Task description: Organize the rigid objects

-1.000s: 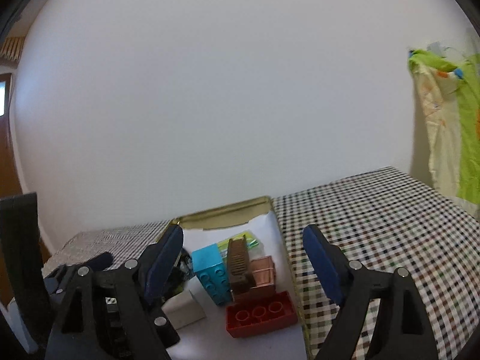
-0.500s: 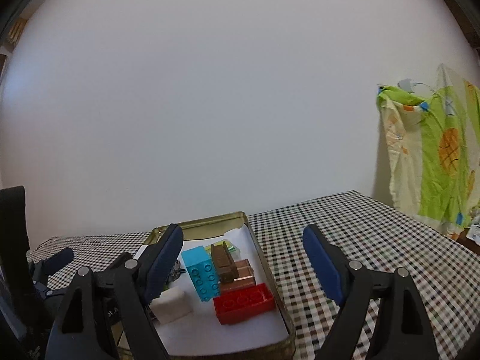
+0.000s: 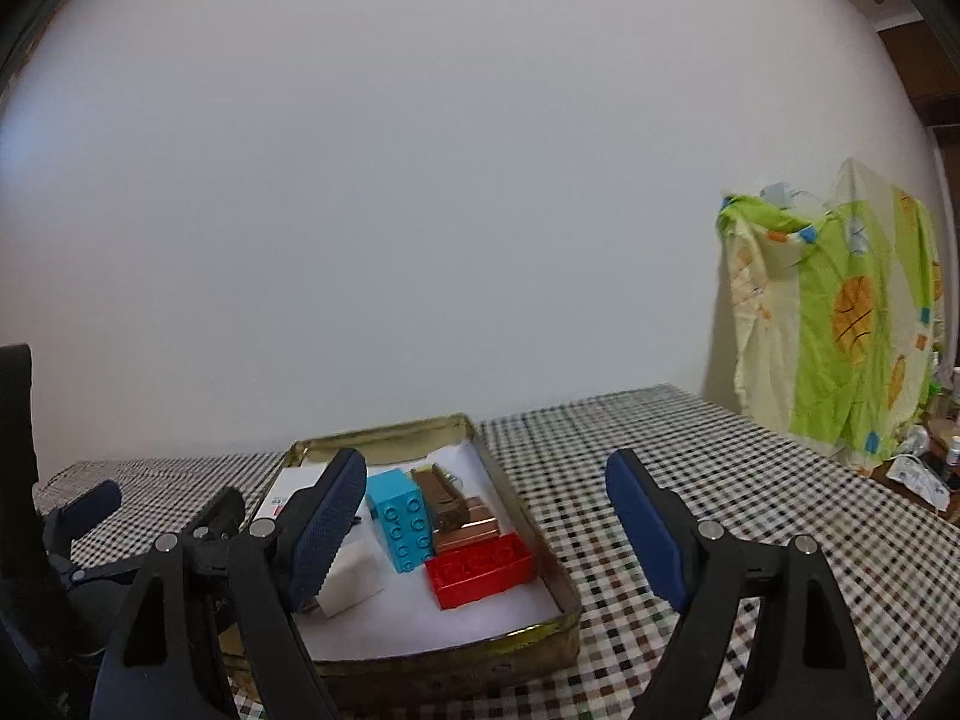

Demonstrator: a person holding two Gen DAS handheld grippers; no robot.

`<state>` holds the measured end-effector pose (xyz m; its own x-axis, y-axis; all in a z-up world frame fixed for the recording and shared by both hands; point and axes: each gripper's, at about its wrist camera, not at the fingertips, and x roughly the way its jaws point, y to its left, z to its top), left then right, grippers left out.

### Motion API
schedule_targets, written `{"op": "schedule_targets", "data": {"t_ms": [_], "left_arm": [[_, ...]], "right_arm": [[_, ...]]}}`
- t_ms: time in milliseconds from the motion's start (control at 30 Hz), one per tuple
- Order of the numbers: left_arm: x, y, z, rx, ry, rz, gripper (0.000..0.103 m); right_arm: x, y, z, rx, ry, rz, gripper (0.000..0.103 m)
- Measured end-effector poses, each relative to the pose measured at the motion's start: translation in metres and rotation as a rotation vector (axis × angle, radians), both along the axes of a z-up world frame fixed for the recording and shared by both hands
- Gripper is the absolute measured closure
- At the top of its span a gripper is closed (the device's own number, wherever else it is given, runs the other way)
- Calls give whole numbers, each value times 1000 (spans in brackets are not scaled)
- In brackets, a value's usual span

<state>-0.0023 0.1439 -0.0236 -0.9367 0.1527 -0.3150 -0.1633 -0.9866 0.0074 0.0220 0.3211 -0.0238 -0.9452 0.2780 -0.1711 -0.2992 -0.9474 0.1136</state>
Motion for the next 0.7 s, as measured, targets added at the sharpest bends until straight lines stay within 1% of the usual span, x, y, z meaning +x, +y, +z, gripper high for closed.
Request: {"op": "schedule_targets", "data": {"t_ms": [67, 167, 267, 400, 500, 700], "left_arm": [[4, -3, 0, 1, 2, -11, 1], [10, -4, 1, -8, 15, -31, 1], [17, -3, 3, -24, 43, -28, 1], [14, -6, 3, -30, 15, -28, 1], [13, -9, 4, -28, 15, -25, 1], [14, -10, 4, -36, 29, -29, 1]], "right_arm": [[9, 1, 1, -4, 38, -21, 19], [16, 7, 2, -21, 67, -36, 19], [16, 8, 3, -27, 70, -29, 19], [17, 1, 5, 10, 73, -10, 19], [18, -6, 6, 36, 83, -1, 19], [17, -2, 6, 24, 80, -2, 19]]}}
